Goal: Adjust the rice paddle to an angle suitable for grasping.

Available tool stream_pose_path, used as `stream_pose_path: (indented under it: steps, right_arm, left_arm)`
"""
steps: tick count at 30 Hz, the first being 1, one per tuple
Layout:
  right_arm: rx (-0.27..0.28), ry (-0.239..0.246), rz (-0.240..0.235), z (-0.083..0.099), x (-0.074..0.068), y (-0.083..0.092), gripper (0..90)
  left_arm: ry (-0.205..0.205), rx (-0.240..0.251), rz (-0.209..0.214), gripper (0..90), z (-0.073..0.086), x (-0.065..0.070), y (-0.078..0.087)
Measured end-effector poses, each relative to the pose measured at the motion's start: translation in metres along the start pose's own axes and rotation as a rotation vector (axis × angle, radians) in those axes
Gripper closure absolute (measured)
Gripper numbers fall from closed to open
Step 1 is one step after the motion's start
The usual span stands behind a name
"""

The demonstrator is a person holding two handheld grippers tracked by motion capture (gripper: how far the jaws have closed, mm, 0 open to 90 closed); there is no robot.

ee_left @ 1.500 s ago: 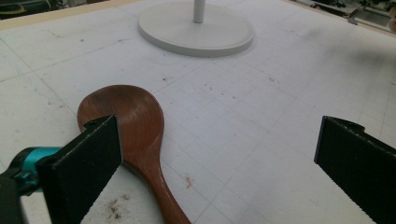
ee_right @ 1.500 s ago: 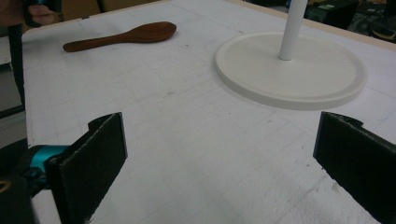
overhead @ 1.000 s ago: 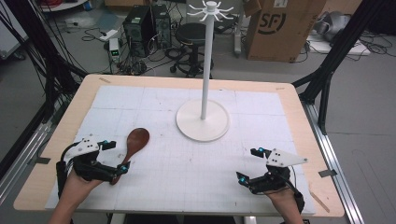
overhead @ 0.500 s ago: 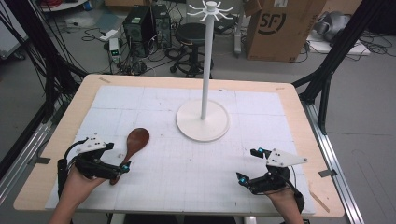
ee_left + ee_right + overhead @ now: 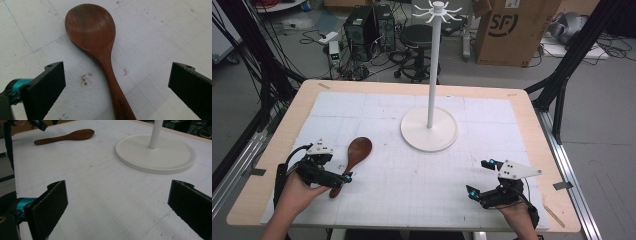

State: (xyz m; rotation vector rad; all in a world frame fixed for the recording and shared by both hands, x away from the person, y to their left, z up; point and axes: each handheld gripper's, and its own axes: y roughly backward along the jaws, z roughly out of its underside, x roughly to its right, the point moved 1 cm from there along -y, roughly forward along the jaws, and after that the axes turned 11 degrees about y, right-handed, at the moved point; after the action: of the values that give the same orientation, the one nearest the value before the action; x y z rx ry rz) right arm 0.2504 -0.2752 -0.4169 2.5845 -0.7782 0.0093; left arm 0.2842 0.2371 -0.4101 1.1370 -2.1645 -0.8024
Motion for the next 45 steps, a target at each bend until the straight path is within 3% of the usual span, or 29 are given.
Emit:
stream_pose_path:
  steps: [7,15,24,34,39,45]
  right_arm:
    - [0.003,0.000,0.003,0.001,0.001,0.002,1.5]
    - [-0.002,0.001,-0.006,0.000,0.001,0.000,1.5]
    - [-0.003,0.007,-0.005,0.000,0.001,-0.001,1.5]
    - [-0.011,0.006,-0.009,0.001,0.001,-0.002,1.5]
    - [-0.016,0.009,-0.011,0.001,0.001,-0.003,1.5]
    - [-0.017,0.010,-0.012,0.001,0.001,-0.003,1.5]
  left_arm:
    - [0.031,-0.127,-0.024,1.7,-0.006,0.000,-0.010]
    - [0.065,-0.227,-0.045,2.9,-0.009,-0.002,-0.019]
    - [0.068,-0.288,-0.078,4.8,-0.018,0.000,-0.025]
    - [0.081,-0.419,-0.101,8.8,-0.031,0.002,-0.034]
    - [0.108,-0.471,-0.096,9.7,-0.036,0.002,-0.037]
    - [0.124,-0.493,-0.110,18.8,-0.040,0.001,-0.041]
